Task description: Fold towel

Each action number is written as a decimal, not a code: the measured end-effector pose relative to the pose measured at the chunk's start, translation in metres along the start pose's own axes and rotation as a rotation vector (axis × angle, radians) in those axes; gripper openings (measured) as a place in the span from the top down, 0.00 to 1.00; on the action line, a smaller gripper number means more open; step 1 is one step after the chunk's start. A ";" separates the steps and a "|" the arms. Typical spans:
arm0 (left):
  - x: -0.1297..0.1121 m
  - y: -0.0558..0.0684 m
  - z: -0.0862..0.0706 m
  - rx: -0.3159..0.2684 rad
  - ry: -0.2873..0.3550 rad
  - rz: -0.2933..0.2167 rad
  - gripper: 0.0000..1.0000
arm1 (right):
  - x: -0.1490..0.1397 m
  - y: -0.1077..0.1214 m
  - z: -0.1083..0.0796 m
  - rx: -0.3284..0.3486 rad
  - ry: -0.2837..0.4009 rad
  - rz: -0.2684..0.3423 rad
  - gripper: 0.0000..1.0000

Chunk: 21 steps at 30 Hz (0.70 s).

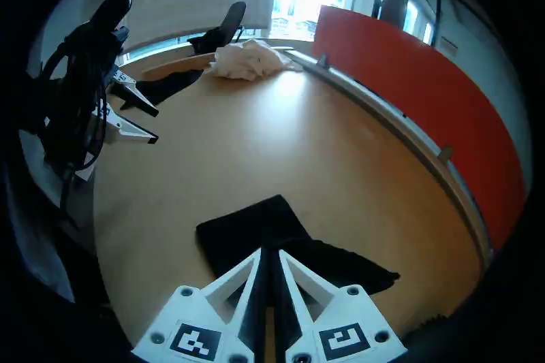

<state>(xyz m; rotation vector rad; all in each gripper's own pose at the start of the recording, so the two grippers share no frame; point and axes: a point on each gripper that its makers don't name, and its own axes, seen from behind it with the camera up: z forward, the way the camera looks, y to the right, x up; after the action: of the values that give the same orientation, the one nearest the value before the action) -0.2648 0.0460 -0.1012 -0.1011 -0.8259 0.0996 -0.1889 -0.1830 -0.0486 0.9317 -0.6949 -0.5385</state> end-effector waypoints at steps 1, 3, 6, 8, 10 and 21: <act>0.000 -0.001 0.000 0.002 0.000 -0.001 0.06 | 0.000 -0.002 0.002 0.006 -0.002 -0.001 0.94; -0.001 -0.003 -0.001 0.006 0.000 -0.003 0.06 | 0.001 -0.006 0.006 0.019 -0.006 -0.004 0.94; -0.002 -0.007 -0.002 0.011 0.000 -0.010 0.06 | 0.001 -0.013 0.013 0.043 -0.012 -0.012 0.94; -0.003 -0.010 -0.004 0.017 0.000 -0.016 0.06 | 0.002 -0.019 0.017 0.060 -0.017 -0.020 0.93; -0.005 -0.014 -0.005 0.023 -0.001 -0.023 0.06 | 0.002 -0.026 0.022 0.082 -0.023 -0.028 0.93; -0.014 -0.033 -0.013 0.057 -0.011 -0.056 0.06 | -0.016 -0.044 0.044 0.138 -0.098 -0.025 0.57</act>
<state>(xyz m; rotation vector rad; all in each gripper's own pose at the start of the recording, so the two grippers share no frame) -0.2636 0.0110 -0.1159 -0.0236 -0.8356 0.0709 -0.2373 -0.2174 -0.0734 1.0495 -0.8178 -0.5668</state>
